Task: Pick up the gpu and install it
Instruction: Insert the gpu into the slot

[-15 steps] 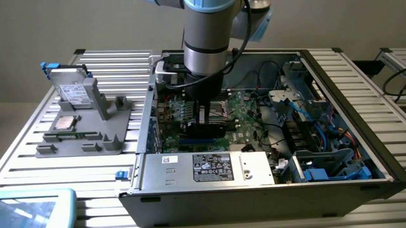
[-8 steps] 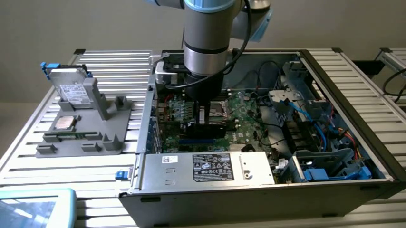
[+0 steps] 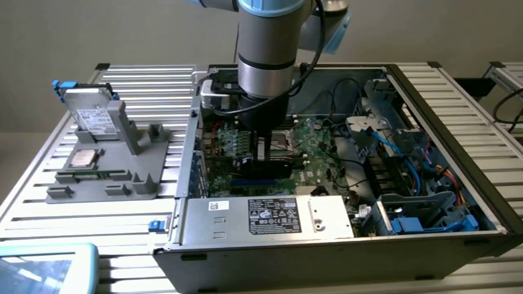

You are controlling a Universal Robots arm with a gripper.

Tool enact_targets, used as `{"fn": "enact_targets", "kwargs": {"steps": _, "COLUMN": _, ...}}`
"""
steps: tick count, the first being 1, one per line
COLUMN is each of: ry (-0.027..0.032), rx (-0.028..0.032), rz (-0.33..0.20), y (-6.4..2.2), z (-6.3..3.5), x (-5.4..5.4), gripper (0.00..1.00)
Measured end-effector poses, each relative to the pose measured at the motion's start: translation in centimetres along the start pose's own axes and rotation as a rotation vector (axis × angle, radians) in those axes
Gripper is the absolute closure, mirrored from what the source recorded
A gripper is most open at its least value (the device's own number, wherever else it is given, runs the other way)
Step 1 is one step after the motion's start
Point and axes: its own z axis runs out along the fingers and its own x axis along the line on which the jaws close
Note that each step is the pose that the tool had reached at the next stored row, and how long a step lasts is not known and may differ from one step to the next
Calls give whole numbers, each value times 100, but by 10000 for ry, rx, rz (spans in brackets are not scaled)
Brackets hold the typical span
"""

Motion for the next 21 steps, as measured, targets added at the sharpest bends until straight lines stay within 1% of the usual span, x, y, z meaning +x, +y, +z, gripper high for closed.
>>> {"fn": "enact_targets", "kwargs": {"steps": 5, "ry": -10, "rx": -1, "rz": -4, "y": 9, "z": 2, "x": 1, "gripper": 73}}
{"fn": "enact_targets", "kwargs": {"steps": 9, "ry": -48, "rx": -3, "rz": -40, "y": 9, "z": 4, "x": 8, "gripper": 73}}
{"fn": "enact_targets", "kwargs": {"steps": 10, "ry": -73, "rx": -3, "rz": -62, "y": 8, "z": 5, "x": 10, "gripper": 73}}
{"fn": "enact_targets", "kwargs": {"steps": 13, "ry": -176, "rx": -5, "rz": -135, "y": 7, "z": 6, "x": 25, "gripper": 73}}
{"fn": "enact_targets", "kwargs": {"steps": 14, "ry": -198, "rx": -6, "rz": -145, "y": 8, "z": 6, "x": 27, "gripper": 73}}
{"fn": "enact_targets", "kwargs": {"steps": 17, "ry": -244, "rx": -7, "rz": -160, "y": 6, "z": 7, "x": 35, "gripper": 73}}
{"fn": "enact_targets", "kwargs": {"steps": 21, "ry": -266, "rx": -9, "rz": -167, "y": 7, "z": 7, "x": 40, "gripper": 73}}
